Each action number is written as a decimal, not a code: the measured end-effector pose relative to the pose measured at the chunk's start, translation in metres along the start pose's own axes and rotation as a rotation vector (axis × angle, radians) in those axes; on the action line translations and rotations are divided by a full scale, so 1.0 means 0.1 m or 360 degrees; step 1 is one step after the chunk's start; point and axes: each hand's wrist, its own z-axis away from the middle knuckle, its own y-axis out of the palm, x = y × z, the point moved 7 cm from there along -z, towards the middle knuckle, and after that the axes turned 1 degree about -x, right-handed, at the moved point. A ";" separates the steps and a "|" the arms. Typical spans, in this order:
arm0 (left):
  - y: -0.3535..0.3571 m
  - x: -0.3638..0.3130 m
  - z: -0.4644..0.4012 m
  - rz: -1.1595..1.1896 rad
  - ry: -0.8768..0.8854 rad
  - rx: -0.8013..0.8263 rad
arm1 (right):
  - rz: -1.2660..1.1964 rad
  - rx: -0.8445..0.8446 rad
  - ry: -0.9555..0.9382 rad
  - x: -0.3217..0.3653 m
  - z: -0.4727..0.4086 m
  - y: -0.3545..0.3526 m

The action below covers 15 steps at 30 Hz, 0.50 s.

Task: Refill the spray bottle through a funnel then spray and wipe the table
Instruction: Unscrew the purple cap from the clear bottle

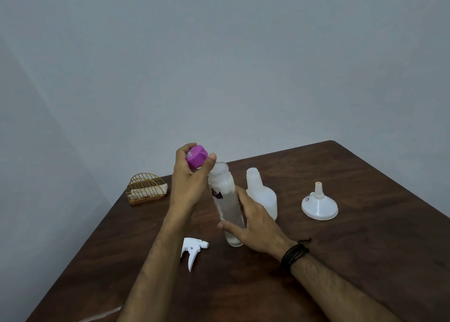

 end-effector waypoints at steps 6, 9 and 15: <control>-0.13 0.72 0.00 0.0110 -0.0468 0.0083 | -0.0026 -0.0003 -0.0020 0.00 0.01 0.00; -0.16 1.12 0.05 -0.0217 -0.0549 0.0255 | -0.0030 -0.0006 -0.0031 0.00 0.01 -0.01; -0.14 1.68 0.23 -0.0981 -0.0562 0.0649 | -0.0048 -0.0025 -0.0053 -0.02 0.00 0.00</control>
